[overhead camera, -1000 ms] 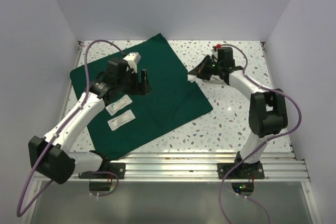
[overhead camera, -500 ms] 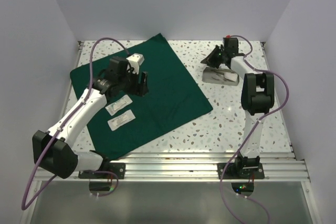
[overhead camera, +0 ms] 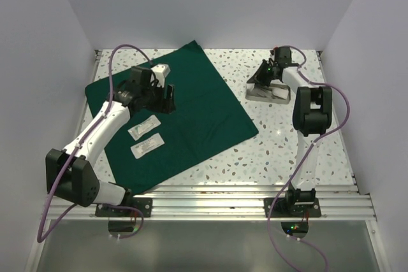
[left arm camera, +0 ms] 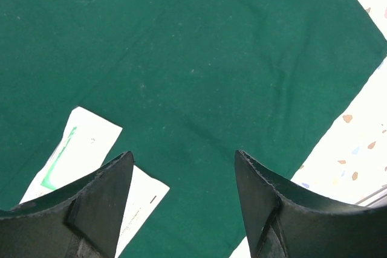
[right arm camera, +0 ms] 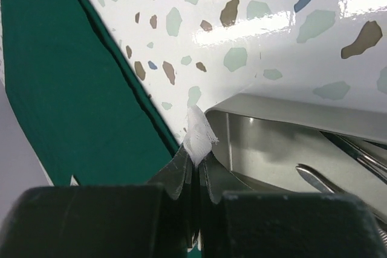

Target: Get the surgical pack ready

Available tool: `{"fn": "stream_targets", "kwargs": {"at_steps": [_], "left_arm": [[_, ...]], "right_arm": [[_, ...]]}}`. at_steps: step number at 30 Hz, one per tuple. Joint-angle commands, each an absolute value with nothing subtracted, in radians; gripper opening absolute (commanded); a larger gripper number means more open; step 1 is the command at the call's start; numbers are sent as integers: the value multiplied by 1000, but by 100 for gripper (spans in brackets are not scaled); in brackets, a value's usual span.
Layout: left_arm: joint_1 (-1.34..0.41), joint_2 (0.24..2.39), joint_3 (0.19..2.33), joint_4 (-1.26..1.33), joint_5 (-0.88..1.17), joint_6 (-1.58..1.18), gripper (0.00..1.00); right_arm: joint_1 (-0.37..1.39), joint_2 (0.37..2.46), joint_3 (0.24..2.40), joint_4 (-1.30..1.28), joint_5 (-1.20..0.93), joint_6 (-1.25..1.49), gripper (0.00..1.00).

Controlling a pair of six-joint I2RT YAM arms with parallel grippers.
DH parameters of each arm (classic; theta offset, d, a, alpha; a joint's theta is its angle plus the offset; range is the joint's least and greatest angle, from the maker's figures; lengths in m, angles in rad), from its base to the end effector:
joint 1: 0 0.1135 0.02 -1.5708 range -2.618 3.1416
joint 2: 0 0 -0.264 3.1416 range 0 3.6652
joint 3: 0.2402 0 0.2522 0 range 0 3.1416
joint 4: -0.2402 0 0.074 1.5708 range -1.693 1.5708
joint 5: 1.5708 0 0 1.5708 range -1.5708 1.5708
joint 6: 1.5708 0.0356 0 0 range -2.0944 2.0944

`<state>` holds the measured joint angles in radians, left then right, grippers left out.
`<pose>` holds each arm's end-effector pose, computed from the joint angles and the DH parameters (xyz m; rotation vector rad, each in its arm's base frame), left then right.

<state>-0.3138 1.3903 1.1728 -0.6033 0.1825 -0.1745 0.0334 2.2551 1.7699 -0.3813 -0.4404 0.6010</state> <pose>0.2824 -0.0985 0.2992 0.2553 2.4076 -0.4451 0.4995 0.0319 0.1760 0.4999 2.4442 0.8137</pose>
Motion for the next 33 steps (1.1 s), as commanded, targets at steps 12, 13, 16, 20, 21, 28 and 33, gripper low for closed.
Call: {"fn": "stream_targets", "kwargs": {"at_steps": [12,13,16,20,21,28,33], "left_arm": [[-229,1367,1152,-604,222,-170,71],[-226,1368,1154,-606,225,-169,71],[-215,1370,1154,-609,226,-163,71],[-204,1381,1152,-612,235,-160,71],[-203,1384,1152,-611,239,-160,71],[-190,1407,1160,-606,259,-160,71],[-186,1428,1166,-603,275,-161,70]], "right_arm": [[14,2330,1818,-429,-486,568,0],[11,2332,1821,-439,-485,566,0],[8,2327,1816,-448,-480,560,0],[2,2325,1812,-448,-485,563,0],[2,2324,1810,-451,-486,564,0],[3,2283,1749,-420,-514,561,1],[-26,2292,1764,-433,-534,569,1]]}}
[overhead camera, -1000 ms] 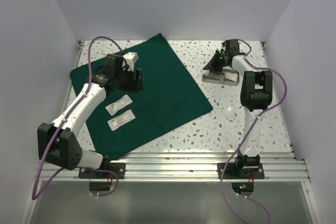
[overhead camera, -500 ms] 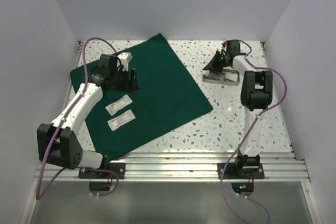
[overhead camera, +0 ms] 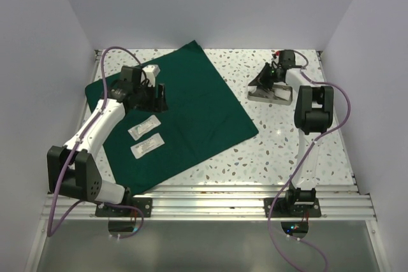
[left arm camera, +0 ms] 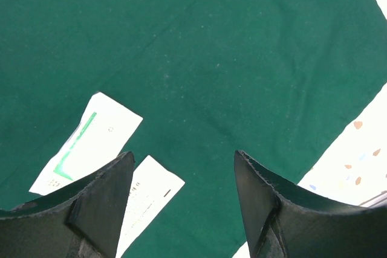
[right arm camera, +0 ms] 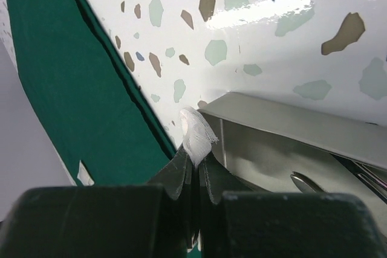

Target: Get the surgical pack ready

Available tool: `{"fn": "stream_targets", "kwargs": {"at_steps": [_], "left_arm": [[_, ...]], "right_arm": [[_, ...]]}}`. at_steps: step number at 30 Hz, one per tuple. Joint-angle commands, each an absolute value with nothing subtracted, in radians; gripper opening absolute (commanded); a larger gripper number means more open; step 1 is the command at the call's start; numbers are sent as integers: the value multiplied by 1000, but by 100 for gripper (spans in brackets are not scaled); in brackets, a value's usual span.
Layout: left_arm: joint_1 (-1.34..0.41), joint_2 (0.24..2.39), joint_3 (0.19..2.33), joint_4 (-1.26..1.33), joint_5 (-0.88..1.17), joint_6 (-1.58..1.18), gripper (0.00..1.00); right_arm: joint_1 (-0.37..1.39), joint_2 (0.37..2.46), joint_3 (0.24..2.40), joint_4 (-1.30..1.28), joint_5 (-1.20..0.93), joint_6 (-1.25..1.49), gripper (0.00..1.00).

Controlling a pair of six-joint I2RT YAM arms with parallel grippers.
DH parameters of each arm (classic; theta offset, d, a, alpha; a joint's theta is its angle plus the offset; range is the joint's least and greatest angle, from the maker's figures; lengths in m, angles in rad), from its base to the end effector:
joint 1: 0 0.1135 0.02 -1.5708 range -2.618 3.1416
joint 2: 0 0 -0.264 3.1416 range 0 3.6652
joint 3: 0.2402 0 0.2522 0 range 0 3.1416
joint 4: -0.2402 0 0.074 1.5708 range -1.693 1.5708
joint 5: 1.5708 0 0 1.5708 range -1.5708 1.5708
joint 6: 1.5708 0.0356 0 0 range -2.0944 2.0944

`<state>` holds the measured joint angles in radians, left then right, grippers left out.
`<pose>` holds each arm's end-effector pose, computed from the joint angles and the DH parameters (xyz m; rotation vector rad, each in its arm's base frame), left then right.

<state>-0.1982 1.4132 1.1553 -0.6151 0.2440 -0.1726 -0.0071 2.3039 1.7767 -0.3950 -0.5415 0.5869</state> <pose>0.2929 -0.0676 0.2866 0.1413 2.4592 -0.4616 0.5018 0.0148 0.1550 0.5134 2.4821 0.9138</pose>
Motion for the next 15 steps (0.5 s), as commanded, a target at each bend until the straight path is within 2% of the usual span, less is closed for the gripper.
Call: {"fn": "stream_targets", "kwargs": {"at_steps": [1,15], "left_arm": [[-184,1431,1167,-604,275,-160,70],[-167,1434,1149,-600,296,-166,70]], "right_arm": [[-28,2286,1756,-425,-537,574,1],[-35,2183,1648,-192,-640,669,3]]}}
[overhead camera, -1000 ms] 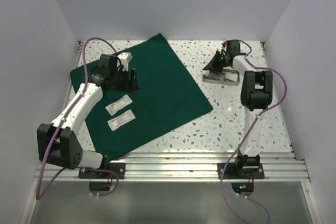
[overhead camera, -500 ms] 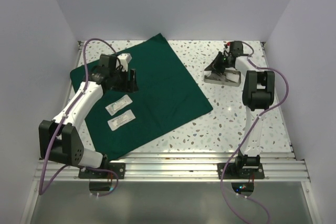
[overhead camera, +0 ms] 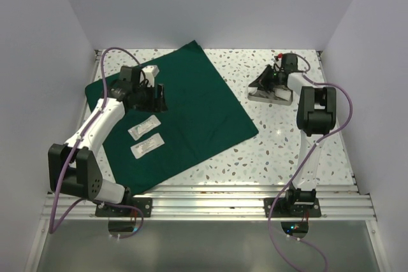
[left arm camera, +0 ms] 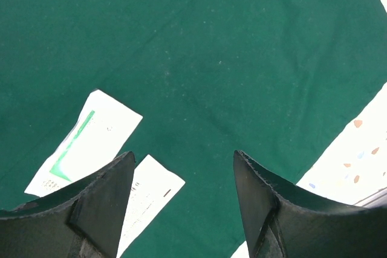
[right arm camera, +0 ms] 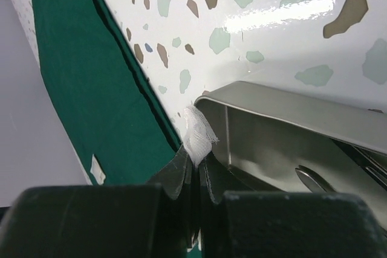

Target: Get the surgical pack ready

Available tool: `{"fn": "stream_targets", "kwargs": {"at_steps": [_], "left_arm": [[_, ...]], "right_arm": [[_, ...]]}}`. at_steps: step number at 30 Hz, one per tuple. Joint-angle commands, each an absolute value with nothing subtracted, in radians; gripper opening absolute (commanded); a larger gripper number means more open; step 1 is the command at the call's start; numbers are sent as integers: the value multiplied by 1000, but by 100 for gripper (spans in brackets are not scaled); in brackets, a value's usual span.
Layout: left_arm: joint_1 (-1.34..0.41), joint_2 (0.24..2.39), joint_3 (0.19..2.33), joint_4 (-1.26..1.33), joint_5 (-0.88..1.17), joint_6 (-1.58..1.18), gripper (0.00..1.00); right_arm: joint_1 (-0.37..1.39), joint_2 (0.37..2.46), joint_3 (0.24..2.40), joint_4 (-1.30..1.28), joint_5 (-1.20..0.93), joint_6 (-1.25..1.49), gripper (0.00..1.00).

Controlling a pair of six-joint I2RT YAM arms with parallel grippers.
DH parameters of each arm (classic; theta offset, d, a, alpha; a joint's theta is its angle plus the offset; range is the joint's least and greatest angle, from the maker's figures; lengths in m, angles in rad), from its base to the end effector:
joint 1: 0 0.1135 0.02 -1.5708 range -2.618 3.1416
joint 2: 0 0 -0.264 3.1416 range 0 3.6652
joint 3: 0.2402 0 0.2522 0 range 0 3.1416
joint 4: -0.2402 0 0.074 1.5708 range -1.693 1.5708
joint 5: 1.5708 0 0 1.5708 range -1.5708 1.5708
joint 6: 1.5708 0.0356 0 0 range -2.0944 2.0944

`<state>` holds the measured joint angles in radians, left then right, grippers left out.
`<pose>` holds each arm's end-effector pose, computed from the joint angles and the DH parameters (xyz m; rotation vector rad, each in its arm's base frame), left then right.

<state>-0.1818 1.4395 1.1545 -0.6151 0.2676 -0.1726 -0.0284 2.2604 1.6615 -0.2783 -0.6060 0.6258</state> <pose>0.2980 -0.0644 0.2791 0.1281 2.4851 -0.4820 0.4905 0.0063 0.1492 0.5300 2.4315 1.0018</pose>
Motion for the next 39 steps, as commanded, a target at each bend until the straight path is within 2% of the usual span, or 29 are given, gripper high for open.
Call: {"fn": "stream_targets", "kwargs": {"at_steps": [1,17,20,21,24,30,39], "left_arm": [[-166,1433,1149,-598,299,-167,70],[-141,1393,1108,-597,302,-176,69],[-138,1390,1111,-604,299,-176,69],[-137,1388,1112,-606,301,-175,70],[-135,1387,1112,-611,299,-176,69],[-133,1391,1112,-609,305,-178,69],[-127,1396,1097,-612,310,-175,70]], "right_arm": [[-35,2177,1646,-192,-634,676,4],[-57,2206,1575,-181,-638,709,6],[-60,2214,1577,-199,-624,693,13],[-61,2214,1580,-209,-615,689,19],[-63,2217,1606,-253,-588,664,28],[-63,2215,1686,-400,-537,594,38],[-63,2200,1784,-633,-405,502,45]]}}
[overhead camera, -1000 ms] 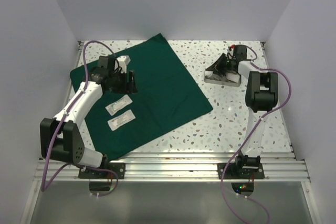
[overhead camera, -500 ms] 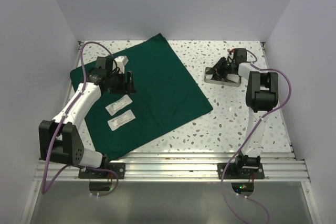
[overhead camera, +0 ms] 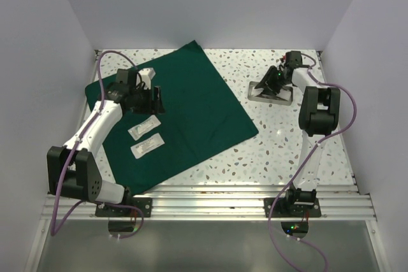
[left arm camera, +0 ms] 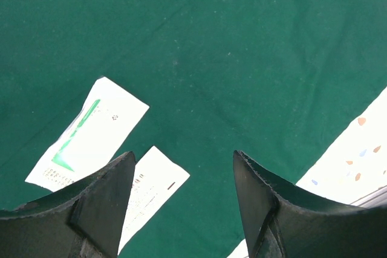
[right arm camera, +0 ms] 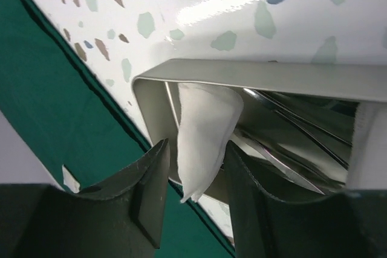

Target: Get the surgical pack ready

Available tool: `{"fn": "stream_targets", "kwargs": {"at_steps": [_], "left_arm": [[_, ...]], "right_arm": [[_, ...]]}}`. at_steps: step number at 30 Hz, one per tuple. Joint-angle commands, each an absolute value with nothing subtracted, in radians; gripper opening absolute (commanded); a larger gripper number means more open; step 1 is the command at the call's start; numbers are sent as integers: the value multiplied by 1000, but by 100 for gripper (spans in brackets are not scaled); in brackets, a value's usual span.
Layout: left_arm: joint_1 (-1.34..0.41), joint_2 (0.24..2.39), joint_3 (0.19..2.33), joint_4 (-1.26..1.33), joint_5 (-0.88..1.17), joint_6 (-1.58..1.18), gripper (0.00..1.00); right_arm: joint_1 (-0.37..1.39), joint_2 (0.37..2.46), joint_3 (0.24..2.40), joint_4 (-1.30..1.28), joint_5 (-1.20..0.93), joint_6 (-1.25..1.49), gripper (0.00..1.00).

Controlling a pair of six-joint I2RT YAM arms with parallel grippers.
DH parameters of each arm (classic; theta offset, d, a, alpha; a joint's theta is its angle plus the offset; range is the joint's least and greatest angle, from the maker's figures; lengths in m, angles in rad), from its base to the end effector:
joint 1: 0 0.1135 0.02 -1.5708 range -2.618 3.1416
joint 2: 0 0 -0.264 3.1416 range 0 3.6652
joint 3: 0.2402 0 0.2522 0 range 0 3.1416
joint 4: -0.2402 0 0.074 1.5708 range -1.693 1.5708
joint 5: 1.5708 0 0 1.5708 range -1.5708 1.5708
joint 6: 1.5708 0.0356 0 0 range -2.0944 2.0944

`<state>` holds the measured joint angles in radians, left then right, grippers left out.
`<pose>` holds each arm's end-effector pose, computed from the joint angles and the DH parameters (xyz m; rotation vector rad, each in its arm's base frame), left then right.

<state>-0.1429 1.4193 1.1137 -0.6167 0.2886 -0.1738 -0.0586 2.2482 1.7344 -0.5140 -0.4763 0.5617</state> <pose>0.2927 -0.0523 0.2718 0.0836 2.5043 -0.4918 0.4830 -0.0120 0.1606 0.6317 2.5518 0.7984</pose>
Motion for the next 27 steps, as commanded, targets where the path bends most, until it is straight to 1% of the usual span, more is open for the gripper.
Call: {"fn": "stream_targets", "kwargs": {"at_steps": [1,4,8,9,13,17,19,20,22,24,26,27], "left_arm": [[-127,1390,1094,-612,311,-173,70],[-124,1384,1088,-615,299,-169,69],[-109,1387,1086,-637,220,-192,70],[-92,1385,1088,-641,172,-201,70],[-16,1379,1091,-661,100,-245,71],[109,1379,1080,-672,120,-271,72],[159,1379,1040,-648,139,-304,72],[175,1379,1040,-647,150,-304,72],[196,1390,1005,-614,170,-311,72],[201,1423,1002,-592,204,-263,69],[201,1440,997,-565,271,-229,67],[199,1454,999,-561,273,-224,67]], "right_arm": [[-63,2198,1793,-673,-394,491,45],[-63,2189,1816,-741,-342,445,46],[-61,2168,1841,-785,-279,413,46],[-60,2163,1844,-791,-275,407,46],[-23,2143,1903,-837,-253,376,46],[54,2091,1919,-847,-256,380,47],[130,2062,1922,-842,-268,383,47],[130,2054,1922,-847,-281,387,47],[188,2039,1904,-845,-311,396,47],[244,2017,1882,-845,-351,399,47],[276,2003,1844,-853,-388,391,47],[306,1991,1832,-859,-409,388,48]]}}
